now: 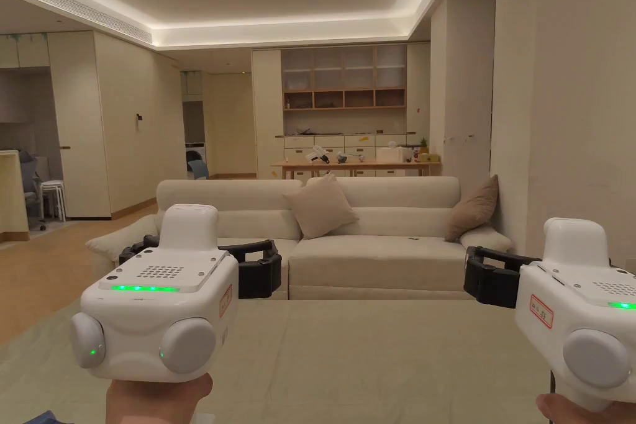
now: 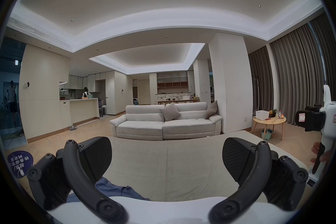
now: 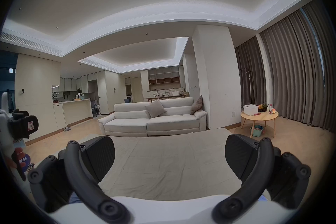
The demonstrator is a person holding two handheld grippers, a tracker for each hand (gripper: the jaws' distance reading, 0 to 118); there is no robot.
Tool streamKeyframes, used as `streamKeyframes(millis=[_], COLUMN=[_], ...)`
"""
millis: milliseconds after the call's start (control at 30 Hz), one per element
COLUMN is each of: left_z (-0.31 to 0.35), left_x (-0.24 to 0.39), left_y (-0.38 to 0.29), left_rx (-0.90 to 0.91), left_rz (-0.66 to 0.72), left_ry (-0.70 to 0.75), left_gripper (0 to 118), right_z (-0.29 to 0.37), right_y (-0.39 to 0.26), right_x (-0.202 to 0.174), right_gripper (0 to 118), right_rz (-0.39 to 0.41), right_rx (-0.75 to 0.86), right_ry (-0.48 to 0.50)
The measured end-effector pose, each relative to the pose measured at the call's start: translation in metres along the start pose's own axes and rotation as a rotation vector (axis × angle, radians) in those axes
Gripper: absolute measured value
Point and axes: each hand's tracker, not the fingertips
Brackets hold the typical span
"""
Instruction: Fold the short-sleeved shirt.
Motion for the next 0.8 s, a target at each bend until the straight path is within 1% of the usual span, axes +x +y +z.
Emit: streamKeyframes(millis=[200, 567, 667, 800], left_z=[-0.001, 0.0008, 0.003, 0.0052], left_x=[0.0006, 0.0028, -0.0003, 0.0012], left_y=[-0.0015, -0.0001, -0.0012, -0.0025], left_rx=[-0.008, 0.001, 0.007, 0.024], left_rz=[0.014, -0.001, 0.035, 0.007], left_ry=[-0.004, 0.005, -0.02, -0.003], left_gripper=[117, 117, 117, 117], right_z=[0.002, 0.0044, 0.006, 0.0085], right_y=[-0.0006, 0.0011, 0.0005, 0.0004], right_x=[-0.0032, -0.0048, -0.0037, -0.0041], right_gripper=[118, 118, 118, 118], right_rz=[0.013, 0.011, 0.007, 0.002], right_rx=[0.004, 0.009, 0.014, 0.023], right_ry=[0.003, 0.008, 0.011, 0.004])
